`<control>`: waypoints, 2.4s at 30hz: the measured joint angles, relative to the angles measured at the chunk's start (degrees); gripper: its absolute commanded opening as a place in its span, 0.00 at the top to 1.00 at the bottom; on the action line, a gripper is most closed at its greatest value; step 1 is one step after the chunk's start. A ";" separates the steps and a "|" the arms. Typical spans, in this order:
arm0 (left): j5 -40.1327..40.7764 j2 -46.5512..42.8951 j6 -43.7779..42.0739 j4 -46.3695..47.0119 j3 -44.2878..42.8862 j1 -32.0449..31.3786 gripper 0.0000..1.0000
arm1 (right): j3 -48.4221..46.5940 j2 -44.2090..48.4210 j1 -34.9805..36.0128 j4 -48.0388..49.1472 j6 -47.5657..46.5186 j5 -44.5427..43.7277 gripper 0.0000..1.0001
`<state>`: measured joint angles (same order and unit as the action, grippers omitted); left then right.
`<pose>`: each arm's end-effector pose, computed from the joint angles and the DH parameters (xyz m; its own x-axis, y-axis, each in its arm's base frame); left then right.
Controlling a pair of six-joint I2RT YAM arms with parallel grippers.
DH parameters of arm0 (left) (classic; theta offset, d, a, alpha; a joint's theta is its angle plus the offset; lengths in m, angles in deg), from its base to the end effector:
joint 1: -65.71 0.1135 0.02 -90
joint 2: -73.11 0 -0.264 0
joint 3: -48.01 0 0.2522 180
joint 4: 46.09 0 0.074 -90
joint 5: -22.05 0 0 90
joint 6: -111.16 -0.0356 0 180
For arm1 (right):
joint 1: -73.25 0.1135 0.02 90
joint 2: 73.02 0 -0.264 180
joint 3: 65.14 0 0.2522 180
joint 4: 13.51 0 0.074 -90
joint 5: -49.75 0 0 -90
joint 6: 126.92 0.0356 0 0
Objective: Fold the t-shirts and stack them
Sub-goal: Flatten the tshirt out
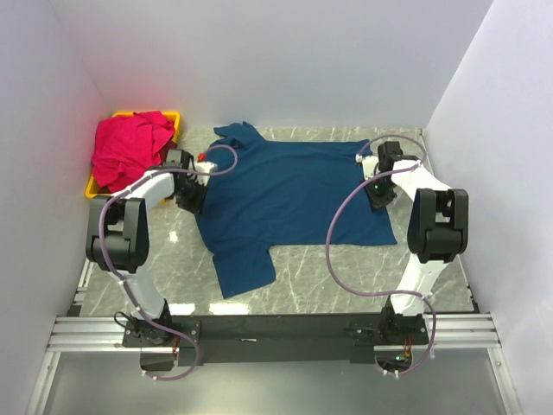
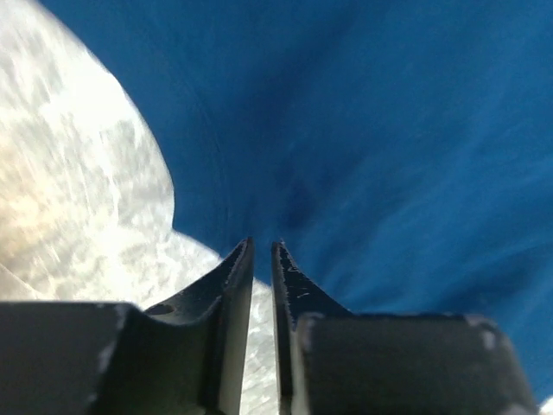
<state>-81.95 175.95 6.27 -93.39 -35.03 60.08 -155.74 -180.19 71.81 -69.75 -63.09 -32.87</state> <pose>0.3556 -0.0437 0.1855 -0.8374 0.3331 -0.4333 0.4181 0.9010 -0.1154 0.3720 -0.0048 0.1894 -0.8514 -0.4161 -0.3194 -0.4329 0.9012 -0.0202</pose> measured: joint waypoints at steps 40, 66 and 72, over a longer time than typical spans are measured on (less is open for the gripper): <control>6.86 5.35 1.86 1.53 -2.38 -4.11 0.89 | -0.11 -5.07 0.83 -5.11 -3.58 -1.18 0.84; -0.31 2.23 2.25 -8.92 -21.00 2.03 0.49 | -24.85 -3.13 1.95 -14.73 -1.77 12.57 0.76; -1.75 12.87 5.62 -8.50 -25.16 2.05 0.47 | -30.67 -14.05 3.04 -8.48 4.68 10.16 0.83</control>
<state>-83.70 188.83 11.88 -101.89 -60.19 62.14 -186.40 -194.25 74.85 -78.23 -58.42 -22.71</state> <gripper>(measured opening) 0.521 0.179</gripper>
